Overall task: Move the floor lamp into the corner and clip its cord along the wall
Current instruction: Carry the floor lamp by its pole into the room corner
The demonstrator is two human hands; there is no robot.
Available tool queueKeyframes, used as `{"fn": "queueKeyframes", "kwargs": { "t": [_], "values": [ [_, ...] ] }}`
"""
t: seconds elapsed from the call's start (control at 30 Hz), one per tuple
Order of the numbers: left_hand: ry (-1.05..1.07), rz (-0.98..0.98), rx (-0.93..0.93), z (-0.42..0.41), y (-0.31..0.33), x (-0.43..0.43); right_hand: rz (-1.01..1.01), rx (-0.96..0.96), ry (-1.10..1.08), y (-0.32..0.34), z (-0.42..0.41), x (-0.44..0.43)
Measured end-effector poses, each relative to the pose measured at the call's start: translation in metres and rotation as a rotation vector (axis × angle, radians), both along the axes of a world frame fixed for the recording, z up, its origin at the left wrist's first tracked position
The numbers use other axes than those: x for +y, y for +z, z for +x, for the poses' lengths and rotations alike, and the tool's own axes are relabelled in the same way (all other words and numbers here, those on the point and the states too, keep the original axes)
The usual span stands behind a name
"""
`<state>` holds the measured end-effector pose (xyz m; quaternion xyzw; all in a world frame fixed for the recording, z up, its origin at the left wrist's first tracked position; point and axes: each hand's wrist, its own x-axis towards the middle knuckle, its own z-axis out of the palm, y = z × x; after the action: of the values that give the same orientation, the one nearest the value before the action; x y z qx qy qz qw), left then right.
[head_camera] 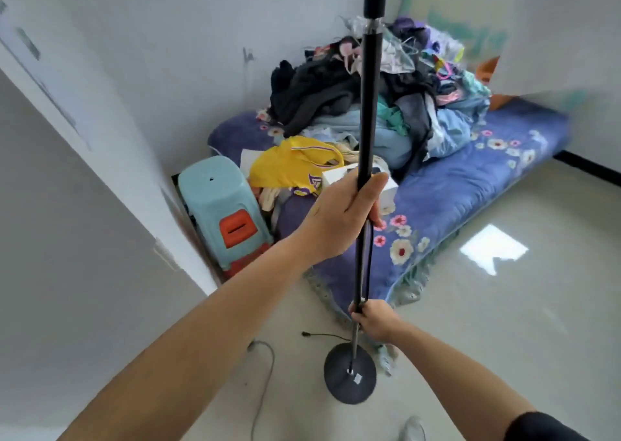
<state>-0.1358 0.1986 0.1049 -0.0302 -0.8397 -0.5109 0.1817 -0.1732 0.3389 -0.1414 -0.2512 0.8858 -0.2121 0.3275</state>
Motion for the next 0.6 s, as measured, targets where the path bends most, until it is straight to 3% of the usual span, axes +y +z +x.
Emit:
{"fn": "queueKeyframes", "kwargs": {
  "t": [0.33, 0.6],
  "values": [
    [-0.378, -0.009, -0.058, -0.03, -0.051, 0.193, 0.007, -0.028, -0.447, 0.013, 0.008, 0.201],
    [-0.516, -0.11, 0.022, -0.065, -0.053, 0.39, -0.061, -0.039, -0.629, 0.013, 0.004, 0.372]
  ]
}}
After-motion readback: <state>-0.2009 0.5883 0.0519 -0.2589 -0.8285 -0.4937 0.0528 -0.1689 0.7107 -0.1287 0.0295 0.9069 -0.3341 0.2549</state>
